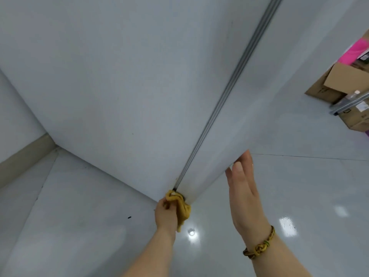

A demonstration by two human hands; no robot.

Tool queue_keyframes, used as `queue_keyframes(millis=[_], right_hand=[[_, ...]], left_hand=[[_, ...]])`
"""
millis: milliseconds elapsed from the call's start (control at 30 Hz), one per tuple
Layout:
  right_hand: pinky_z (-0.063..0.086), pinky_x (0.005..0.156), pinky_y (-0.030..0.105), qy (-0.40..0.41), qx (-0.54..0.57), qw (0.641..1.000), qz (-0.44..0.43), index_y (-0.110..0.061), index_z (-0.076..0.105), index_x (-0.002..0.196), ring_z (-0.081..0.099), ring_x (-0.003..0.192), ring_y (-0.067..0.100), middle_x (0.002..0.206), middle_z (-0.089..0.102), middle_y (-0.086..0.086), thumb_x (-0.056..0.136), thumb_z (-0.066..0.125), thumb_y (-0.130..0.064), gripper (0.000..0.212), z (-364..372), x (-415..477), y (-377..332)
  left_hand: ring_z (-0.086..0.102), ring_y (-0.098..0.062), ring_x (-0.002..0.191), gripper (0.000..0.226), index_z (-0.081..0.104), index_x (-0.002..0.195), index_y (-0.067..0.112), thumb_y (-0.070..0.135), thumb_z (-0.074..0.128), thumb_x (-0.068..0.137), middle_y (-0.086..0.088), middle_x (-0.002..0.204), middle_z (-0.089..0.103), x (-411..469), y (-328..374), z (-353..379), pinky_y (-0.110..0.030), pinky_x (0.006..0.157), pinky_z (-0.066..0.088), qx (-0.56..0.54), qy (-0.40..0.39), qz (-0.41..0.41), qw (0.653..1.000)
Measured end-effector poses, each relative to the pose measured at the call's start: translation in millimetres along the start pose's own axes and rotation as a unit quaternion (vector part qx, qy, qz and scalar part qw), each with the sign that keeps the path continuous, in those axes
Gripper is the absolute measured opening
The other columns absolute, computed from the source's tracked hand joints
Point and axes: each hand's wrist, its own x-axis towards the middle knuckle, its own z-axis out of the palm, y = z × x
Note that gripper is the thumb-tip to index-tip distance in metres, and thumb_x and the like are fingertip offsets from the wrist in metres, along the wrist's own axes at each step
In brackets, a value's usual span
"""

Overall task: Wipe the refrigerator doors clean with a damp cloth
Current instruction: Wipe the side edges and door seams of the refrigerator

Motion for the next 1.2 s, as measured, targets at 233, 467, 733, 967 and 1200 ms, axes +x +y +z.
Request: queue_keyframes(millis=[233,467,733,967,1200], right_hand=[[0.022,0.115,0.037,0.003,0.021,1.000,0.011,-0.036,0.022,0.142,0.026,0.136,-0.001,0.148,0.028,-0.019,0.073,0.044,-0.071,0.081,7,-1,2],[0.023,0.115,0.033,-0.003,0.031,0.999,0.036,-0.035,0.025,0.142,0.028,0.135,-0.002,0.147,0.029,-0.019,0.073,0.040,-0.066,0.077,7,-3,-7],[0.028,0.091,-0.005,-0.003,0.012,0.998,0.053,-0.036,0.024,0.139,0.027,0.131,-0.006,0.145,0.027,-0.023,0.084,0.036,-0.062,0.062,0,-10,-47],[0.017,0.101,-0.003,0.083,-0.012,0.975,-0.208,-0.051,0.009,0.128,0.015,0.131,-0.020,0.143,0.012,-0.030,0.069,0.034,-0.083,0.071,-3,20,-164],[0.010,0.119,0.033,0.061,-0.025,0.971,-0.228,-0.060,-0.002,0.125,0.005,0.139,-0.007,0.151,-0.001,-0.024,0.067,0.032,-0.084,0.071,11,28,-183]], left_hand=[[0.046,-0.017,0.035,0.036,0.041,0.059,0.009,0.008,0.035,0.095,-0.007,0.042,0.046,6,1,3,-0.026,0.052,0.038,-0.127,-0.079,-0.087,0.985],[0.060,-0.029,0.058,0.013,0.047,0.080,0.006,0.002,0.058,0.085,-0.017,0.068,0.059,-40,47,12,-0.032,0.056,0.052,-0.127,-0.027,-0.026,0.991],[0.059,-0.013,0.050,0.024,0.044,0.075,0.012,-0.003,0.062,0.080,-0.009,0.072,0.060,-112,126,13,-0.021,0.048,0.047,-0.131,-0.048,0.124,0.982],[0.065,0.004,0.073,0.051,0.056,0.096,0.033,0.004,0.066,0.055,0.019,0.080,0.071,-205,242,-7,-0.013,0.060,0.051,-0.246,-0.050,0.465,0.849],[0.034,-0.011,0.129,0.039,0.054,0.114,0.017,0.010,0.053,0.076,-0.001,0.135,0.045,-192,332,22,-0.011,0.106,0.025,0.088,0.083,0.801,0.586]])
